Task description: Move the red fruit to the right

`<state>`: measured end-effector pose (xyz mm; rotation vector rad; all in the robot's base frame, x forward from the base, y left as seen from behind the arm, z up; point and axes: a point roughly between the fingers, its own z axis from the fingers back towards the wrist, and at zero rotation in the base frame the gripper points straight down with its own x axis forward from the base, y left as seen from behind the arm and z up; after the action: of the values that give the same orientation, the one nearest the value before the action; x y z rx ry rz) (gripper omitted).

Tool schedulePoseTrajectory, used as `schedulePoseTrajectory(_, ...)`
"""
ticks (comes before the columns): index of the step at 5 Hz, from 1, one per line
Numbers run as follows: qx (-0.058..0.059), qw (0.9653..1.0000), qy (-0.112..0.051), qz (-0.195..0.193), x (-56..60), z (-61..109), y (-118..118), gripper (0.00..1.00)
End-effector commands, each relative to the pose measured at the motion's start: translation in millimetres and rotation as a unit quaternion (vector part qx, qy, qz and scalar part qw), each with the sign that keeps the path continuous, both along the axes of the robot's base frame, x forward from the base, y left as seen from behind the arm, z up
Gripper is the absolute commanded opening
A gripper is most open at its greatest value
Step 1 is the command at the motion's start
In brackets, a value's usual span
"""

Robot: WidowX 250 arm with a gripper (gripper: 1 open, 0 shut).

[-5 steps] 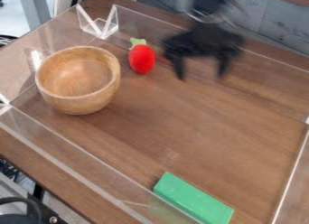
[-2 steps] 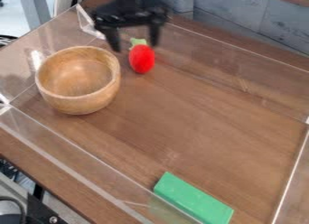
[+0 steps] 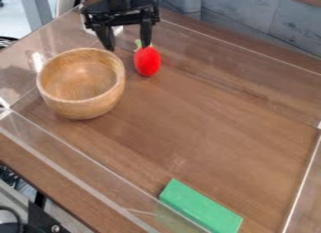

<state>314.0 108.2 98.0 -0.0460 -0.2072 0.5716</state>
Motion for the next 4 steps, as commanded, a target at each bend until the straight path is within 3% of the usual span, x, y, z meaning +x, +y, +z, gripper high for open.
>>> schedulePoseTrajectory(1,0.012,0.9993,-0.025,0.025,6.9,-0.2,5.6,1.0)
schedulePoseTrajectory(2,0.011,0.9983,-0.023,0.052,6.6,-16.1,4.3,1.0)
schedulePoseTrajectory(4,-0.003,0.9997,-0.023,0.002,23.0,-16.2,10.4,1.0)
